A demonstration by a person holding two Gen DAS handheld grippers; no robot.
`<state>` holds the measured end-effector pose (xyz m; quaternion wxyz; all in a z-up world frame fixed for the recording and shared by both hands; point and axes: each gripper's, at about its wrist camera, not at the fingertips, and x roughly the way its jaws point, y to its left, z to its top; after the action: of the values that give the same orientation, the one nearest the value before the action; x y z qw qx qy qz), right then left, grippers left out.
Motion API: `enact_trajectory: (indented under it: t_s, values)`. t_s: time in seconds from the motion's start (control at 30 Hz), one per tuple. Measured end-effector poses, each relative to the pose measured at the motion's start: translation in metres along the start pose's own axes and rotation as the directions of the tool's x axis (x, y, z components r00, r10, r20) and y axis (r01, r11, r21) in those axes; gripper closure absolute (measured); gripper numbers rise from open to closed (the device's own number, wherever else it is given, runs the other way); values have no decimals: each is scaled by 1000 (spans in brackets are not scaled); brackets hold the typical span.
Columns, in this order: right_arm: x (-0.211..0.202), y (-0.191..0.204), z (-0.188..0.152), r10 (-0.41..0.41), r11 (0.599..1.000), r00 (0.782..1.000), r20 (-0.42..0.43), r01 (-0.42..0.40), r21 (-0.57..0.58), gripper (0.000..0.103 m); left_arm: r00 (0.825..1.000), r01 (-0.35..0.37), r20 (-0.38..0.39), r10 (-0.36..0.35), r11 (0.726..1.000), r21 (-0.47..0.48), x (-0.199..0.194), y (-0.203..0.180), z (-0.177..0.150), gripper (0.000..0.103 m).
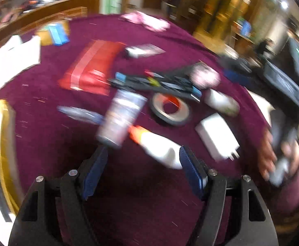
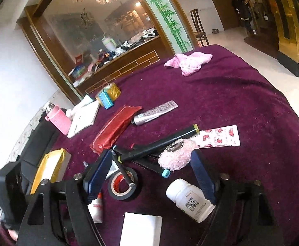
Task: Organize objects
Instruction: 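Move the left tool to the silver hand cream tube and grasp it, then carry the tube toward the tray with the left tool while the right tool grasps the white orange-capped bottle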
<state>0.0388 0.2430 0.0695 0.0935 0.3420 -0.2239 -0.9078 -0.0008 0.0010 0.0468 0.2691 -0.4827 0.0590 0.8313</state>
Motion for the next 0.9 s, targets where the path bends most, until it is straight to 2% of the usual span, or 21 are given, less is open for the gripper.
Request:
enact_trajectory:
  t_s: [0.1,0.17,0.2,0.23,0.27,0.3,0.4,0.53,0.6,0.63,0.7,0.9]
  values:
    - [2,0,0,4,1000,1000,-10,-4,6,28,999,-53,8,54,998,-13,16,11,13,32]
    - [3,0,-1,-2,1000,1000,-12,2,6,28,998,-63,-25,64,997,46,30,7,18,36]
    - [3,0,-1,-6,1000,1000,-12,6,6,28,999,-41,-7,41,998,52,30,6,19,48]
    - [3,0,-1,-8,1000,1000,-12,8,7,28,1000,-4,-19,5,999,54,32,8,23,55]
    - [3,-1,-1,-8,1000,1000,-12,8,10,28,999,12,-32,-10,999,51,33,10,25,68]
    - [4,-1,-2,-8,1000,1000,-13,9,12,27,999,-2,-45,5,997,72,35,8,30,78]
    - [7,0,-2,-4,1000,1000,-24,4,14,27,997,-13,-73,23,992,127,43,3,33,78]
    - [8,2,-4,3,1000,1000,-29,-2,14,27,995,-6,-96,20,990,142,49,3,34,77]
    - [10,2,-5,10,1000,999,-37,-10,18,27,992,-29,-116,50,984,174,56,-3,32,76]
    - [11,2,-6,13,1000,999,-42,-12,19,27,992,-60,-91,82,973,221,57,-11,32,74]
    - [12,2,-7,15,1000,999,-46,-14,22,27,991,-81,-82,104,966,246,59,-18,35,74]
    - [14,1,-8,8,1000,999,-51,-7,22,27,992,-116,-16,122,971,208,58,-20,31,76]
